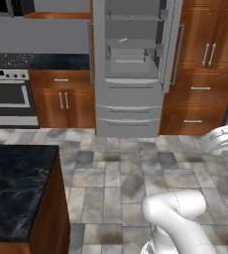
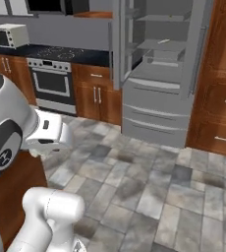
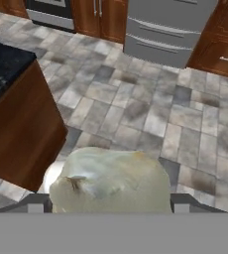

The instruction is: Transport the chicken drumstick and garlic to the fridge. Place the chicken drumstick on the rack containing meat and place the garlic on the rack containing the vegetable, ensuring meats and vegetables are on different racks.

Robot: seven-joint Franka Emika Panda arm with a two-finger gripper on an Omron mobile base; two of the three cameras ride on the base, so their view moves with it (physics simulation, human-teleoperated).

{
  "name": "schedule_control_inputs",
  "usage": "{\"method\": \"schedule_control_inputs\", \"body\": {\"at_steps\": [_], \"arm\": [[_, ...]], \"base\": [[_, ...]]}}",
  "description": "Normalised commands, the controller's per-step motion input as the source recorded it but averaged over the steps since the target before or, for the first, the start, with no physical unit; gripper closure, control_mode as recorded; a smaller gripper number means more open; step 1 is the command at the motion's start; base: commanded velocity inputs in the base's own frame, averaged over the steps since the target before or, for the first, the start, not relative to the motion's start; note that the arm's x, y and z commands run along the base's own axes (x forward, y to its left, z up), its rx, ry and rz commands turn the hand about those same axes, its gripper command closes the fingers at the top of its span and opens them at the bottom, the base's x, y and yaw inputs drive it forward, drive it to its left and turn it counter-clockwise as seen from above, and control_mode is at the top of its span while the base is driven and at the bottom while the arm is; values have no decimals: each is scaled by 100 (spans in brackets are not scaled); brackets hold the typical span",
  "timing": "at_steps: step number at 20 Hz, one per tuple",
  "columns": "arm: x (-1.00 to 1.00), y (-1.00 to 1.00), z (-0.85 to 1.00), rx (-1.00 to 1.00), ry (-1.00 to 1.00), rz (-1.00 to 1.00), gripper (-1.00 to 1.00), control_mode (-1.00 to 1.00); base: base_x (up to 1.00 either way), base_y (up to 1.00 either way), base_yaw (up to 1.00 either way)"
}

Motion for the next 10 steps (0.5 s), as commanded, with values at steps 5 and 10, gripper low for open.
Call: {"method": "schedule_control_inputs", "body": {"at_steps": [5, 10], "arm": [[0, 0, 0, 0, 0, 0, 100, 100], [0, 0, 0, 0, 0, 0, 100, 100]], "base": [[100, 0, -5], [100, 22, -14]]}}
